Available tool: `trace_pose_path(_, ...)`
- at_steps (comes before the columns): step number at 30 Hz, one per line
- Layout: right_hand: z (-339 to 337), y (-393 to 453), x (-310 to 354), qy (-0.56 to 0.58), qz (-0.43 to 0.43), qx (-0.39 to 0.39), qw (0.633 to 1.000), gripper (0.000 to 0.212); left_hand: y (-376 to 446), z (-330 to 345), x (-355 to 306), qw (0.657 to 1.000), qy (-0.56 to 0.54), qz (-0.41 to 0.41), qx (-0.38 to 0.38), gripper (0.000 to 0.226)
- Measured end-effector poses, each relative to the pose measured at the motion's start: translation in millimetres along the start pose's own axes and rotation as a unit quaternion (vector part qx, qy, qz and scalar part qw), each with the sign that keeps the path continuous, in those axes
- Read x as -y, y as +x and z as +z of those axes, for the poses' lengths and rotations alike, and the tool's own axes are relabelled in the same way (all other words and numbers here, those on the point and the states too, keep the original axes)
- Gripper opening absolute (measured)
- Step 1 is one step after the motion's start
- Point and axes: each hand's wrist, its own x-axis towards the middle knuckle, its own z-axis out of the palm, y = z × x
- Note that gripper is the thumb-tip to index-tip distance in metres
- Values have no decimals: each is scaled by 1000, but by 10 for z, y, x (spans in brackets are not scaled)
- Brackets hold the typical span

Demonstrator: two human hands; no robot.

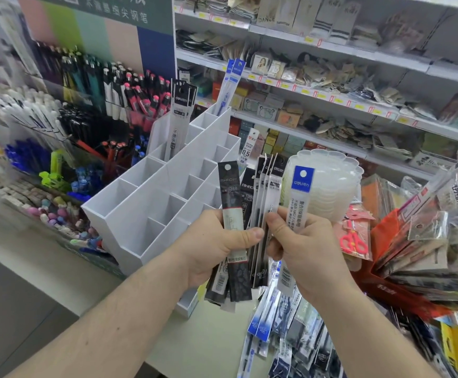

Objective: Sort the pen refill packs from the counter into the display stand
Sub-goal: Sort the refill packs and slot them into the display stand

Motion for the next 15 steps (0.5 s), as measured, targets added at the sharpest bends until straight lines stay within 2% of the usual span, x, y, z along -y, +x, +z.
trace_pose_path(8,29,24,100,96,72,91,989,3,-91,-92,-95,999,6,-3,31,43)
trace_pose_path(10,42,43,113,86,77,116,987,10,-121,-115,-126,999,26,-5,20,42)
trace_pose_path(15,145,115,158,72,66,125,987,7,-216,-127,-196,998,46,23,-44,27)
